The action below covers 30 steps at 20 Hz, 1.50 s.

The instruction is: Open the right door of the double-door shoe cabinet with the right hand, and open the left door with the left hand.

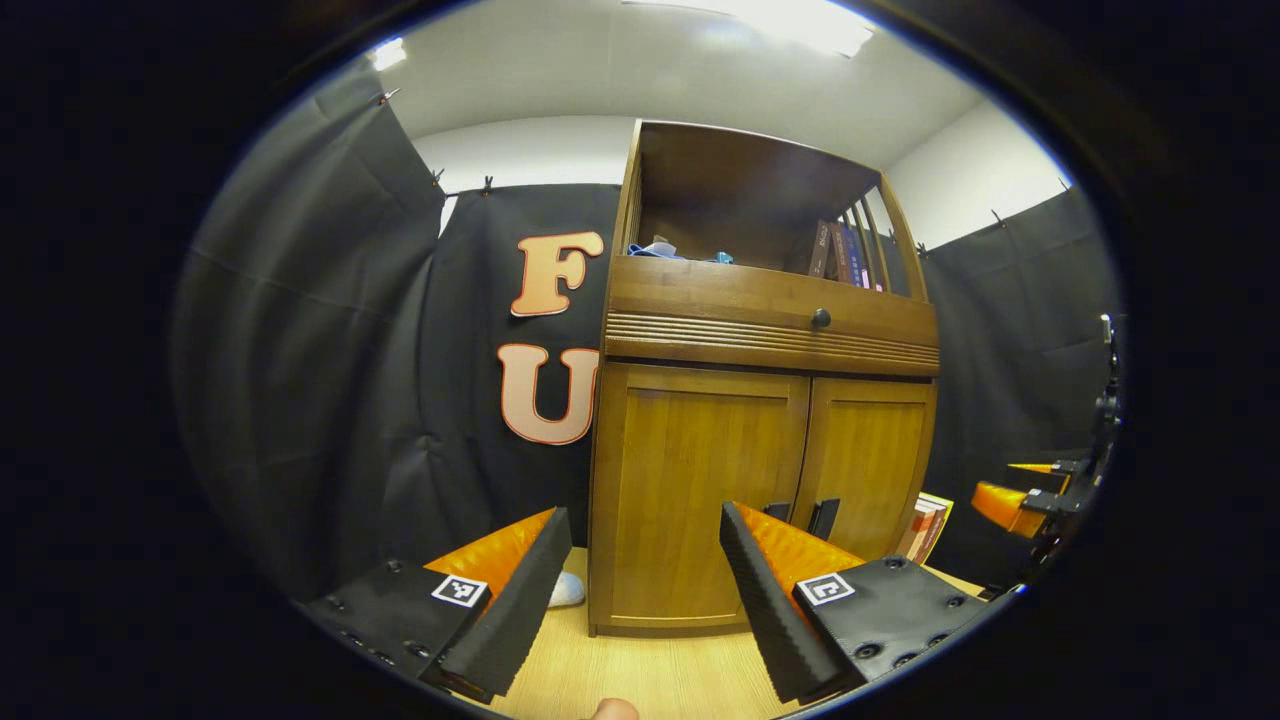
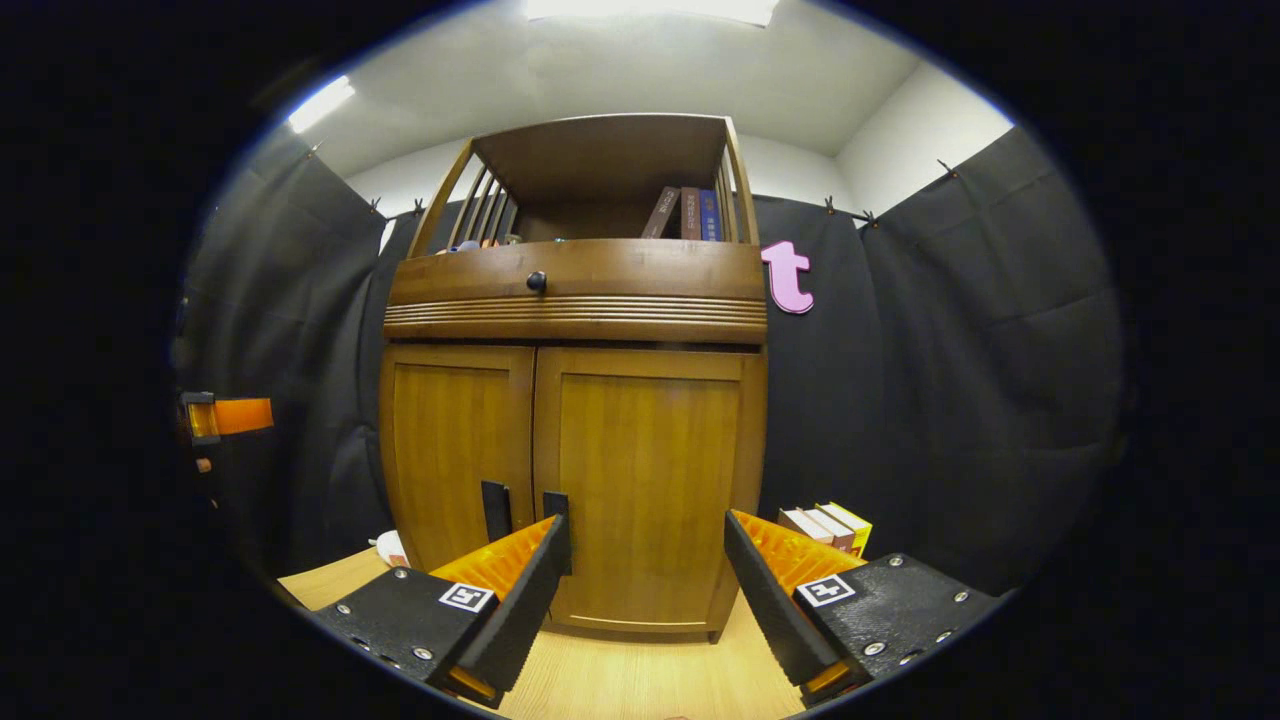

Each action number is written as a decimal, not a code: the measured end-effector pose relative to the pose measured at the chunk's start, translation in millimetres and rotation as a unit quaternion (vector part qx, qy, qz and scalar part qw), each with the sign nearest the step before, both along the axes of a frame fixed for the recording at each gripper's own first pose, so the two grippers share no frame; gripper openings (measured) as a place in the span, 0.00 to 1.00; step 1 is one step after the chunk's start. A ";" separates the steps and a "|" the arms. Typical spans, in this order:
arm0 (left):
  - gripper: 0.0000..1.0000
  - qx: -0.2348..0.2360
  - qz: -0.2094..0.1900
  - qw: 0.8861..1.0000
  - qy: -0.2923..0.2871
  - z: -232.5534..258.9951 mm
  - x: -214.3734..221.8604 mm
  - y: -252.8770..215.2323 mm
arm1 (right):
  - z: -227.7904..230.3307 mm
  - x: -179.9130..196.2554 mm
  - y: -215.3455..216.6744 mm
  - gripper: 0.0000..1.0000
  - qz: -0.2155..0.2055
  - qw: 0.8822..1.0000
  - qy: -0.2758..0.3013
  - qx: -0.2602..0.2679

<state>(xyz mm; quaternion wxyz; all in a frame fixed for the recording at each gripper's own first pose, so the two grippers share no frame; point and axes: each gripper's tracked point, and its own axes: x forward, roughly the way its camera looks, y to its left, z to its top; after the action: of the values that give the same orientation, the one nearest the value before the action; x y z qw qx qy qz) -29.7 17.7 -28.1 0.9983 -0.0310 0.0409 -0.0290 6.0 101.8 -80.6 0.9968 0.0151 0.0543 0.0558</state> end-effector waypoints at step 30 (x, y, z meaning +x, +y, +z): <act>0.97 0.003 0.034 0.999 0.010 -27.9 2.7 37.2 | -163.1 168.3 124.9 0.43 0.025 0.995 0.083 0.043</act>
<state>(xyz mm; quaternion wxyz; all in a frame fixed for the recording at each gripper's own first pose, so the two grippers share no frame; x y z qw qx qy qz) -27.0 54.8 -56.0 0.9983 -0.0294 0.0498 0.0058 174.3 226.7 -243.7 0.9857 0.0612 0.1344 0.0817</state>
